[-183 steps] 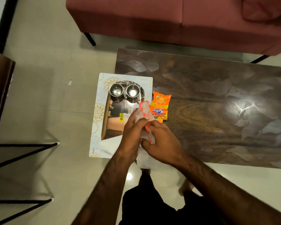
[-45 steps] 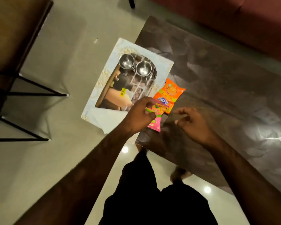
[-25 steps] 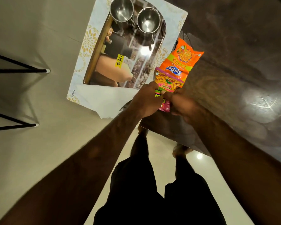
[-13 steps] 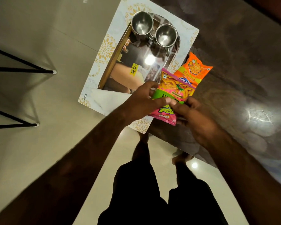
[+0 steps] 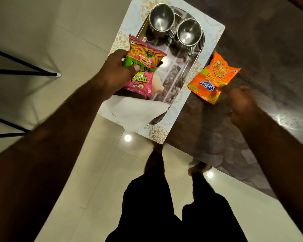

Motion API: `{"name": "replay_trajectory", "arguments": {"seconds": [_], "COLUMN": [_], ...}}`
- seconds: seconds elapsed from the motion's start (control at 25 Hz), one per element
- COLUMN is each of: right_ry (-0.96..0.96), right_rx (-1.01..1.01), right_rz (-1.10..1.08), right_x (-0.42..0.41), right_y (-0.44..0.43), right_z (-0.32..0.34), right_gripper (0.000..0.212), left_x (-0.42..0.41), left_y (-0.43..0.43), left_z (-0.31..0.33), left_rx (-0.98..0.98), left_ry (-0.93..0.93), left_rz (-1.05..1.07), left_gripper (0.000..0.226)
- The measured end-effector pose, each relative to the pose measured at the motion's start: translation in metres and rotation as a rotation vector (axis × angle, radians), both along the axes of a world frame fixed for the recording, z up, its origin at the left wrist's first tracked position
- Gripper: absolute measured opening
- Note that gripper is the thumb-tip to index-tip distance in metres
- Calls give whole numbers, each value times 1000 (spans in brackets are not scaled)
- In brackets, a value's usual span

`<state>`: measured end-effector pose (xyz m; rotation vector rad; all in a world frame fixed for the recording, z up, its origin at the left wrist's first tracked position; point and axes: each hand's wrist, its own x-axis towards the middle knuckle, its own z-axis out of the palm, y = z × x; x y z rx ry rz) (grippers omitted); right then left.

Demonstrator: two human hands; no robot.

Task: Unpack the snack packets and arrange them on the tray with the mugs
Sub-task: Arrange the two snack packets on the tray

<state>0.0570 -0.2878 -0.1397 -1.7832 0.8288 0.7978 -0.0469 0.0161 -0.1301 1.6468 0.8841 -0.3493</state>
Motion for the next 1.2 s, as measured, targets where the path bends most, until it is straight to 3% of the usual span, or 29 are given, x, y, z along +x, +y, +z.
{"name": "replay_trajectory", "arguments": {"seconds": [0.04,0.24,0.32,0.48,0.64,0.76,1.04,1.2], "right_ry": [39,31,-8,-45,-90,-91,-94,-56], "right_rx": [44,-39,-88,-42,168,267,216,124], "right_rz": [-10,26,39,-13,21,40,109,68], "right_x": [3,14,13,2,-27,-44,-47,-42], "right_y": [4,16,15,5,-1,20,102,100], "right_z": [-1,-30,-40,-35,0,13,-1,-12], "right_gripper": [18,49,44,33,35,32,30,28], "left_x": [2,7,7,10,12,10,9,11], "left_y": [2,2,0,-5,-2,3,6,12], "left_z": [-3,-15,-21,-27,-28,-30,-28,-27], "left_rx": [40,226,276,587,391,351,377,204], "left_ry": [3,-12,5,80,5,-1,-21,-48], "left_rz": [-31,-187,-229,-326,-123,-109,-124,6], "left_gripper": [37,37,40,48,54,57,54,41]}}
